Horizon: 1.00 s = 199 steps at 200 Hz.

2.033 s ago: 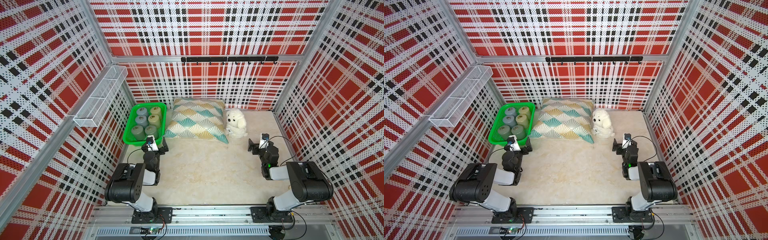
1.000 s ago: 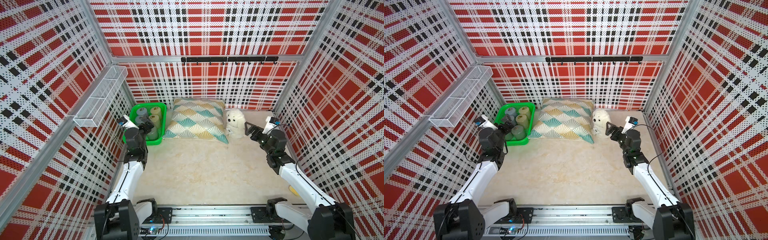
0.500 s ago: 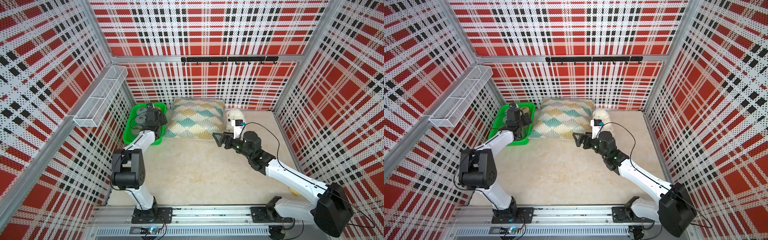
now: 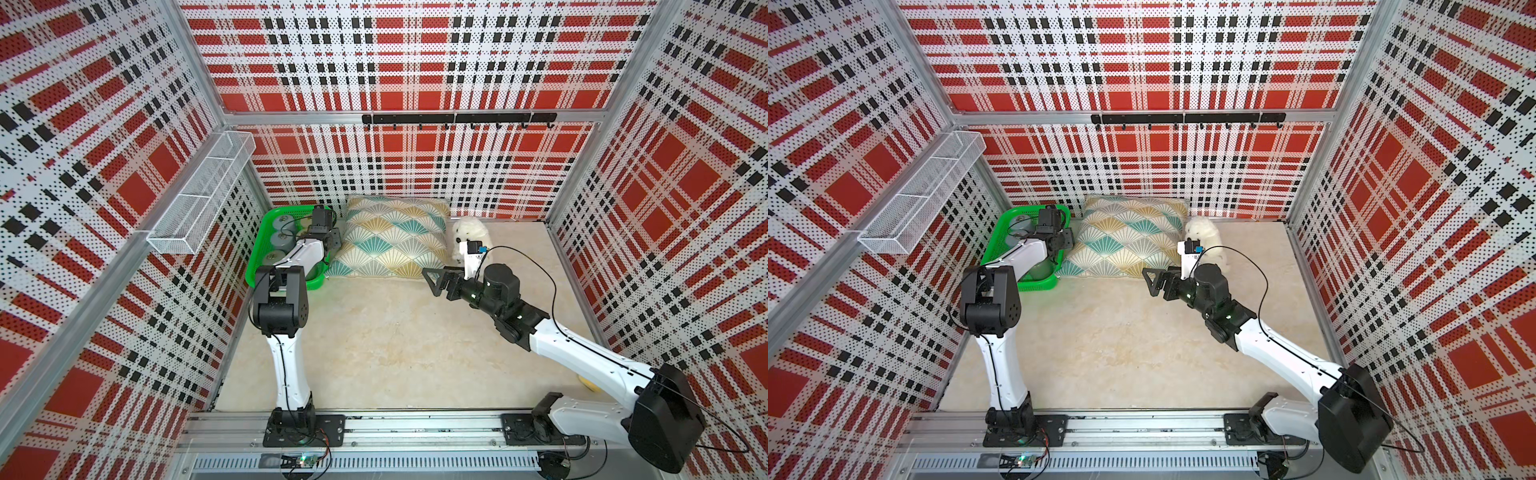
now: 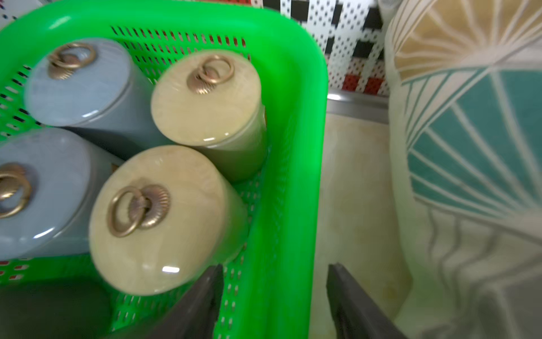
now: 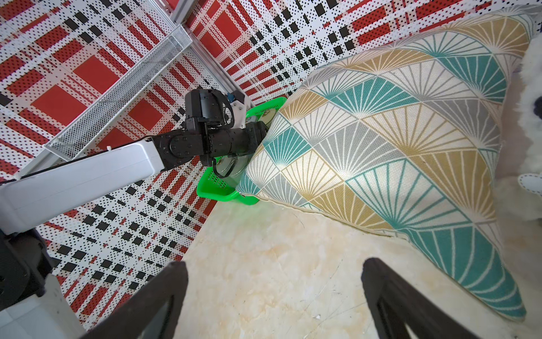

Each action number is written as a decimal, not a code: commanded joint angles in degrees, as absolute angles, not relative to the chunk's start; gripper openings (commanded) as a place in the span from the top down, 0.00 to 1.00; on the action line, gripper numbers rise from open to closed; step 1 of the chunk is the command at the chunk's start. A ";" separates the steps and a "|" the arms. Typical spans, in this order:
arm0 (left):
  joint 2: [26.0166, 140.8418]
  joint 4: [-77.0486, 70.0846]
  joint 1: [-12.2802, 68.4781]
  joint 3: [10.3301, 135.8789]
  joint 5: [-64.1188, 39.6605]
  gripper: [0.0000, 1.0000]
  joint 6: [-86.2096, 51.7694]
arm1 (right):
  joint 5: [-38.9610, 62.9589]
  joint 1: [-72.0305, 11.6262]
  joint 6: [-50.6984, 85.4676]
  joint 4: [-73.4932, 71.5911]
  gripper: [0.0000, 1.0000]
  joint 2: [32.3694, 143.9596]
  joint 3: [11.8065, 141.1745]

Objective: Take the tea canister out of the basket
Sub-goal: Move the basket to the center of the board.

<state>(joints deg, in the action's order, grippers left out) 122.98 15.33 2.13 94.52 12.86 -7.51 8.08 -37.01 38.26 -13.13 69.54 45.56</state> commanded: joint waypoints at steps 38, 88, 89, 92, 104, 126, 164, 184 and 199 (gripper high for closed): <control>124.91 20.42 2.79 94.98 15.18 0.72 -6.65 | 7.99 -38.03 38.20 -13.47 0.00 71.77 47.40; 119.98 20.74 -0.02 90.51 15.96 0.80 -9.27 | 7.99 -39.47 38.20 -13.47 0.00 72.87 48.45; 119.89 20.74 -0.10 90.34 15.93 0.80 -9.29 | 7.99 -39.47 38.20 -13.47 0.00 72.87 48.45; 119.51 20.72 -0.29 89.97 15.79 0.81 -9.41 | 7.99 -39.61 38.20 -13.47 0.00 72.88 48.50; 118.09 20.70 -1.23 88.35 15.86 0.84 -9.92 | 7.99 -39.90 38.20 -13.47 0.00 72.70 48.44; 115.79 20.70 -2.90 85.28 16.12 0.86 -10.81 | 7.99 -40.14 38.20 -13.47 0.00 72.56 48.48; 111.49 20.57 -4.75 79.48 15.95 0.89 -12.71 | 7.99 -40.60 38.20 -13.47 0.00 72.70 48.39; 108.55 20.28 -4.48 76.15 15.69 0.89 -13.64 | 7.99 -40.61 38.20 -13.47 0.00 72.69 48.44; 105.92 20.30 -4.46 73.36 14.99 0.89 -14.77 | 7.99 -40.77 38.20 -13.47 0.00 72.46 48.39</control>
<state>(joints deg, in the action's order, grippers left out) 111.11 15.57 -3.01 77.30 11.14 -7.16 7.94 -40.18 38.41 -13.13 72.58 47.24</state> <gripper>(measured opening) 0.222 0.999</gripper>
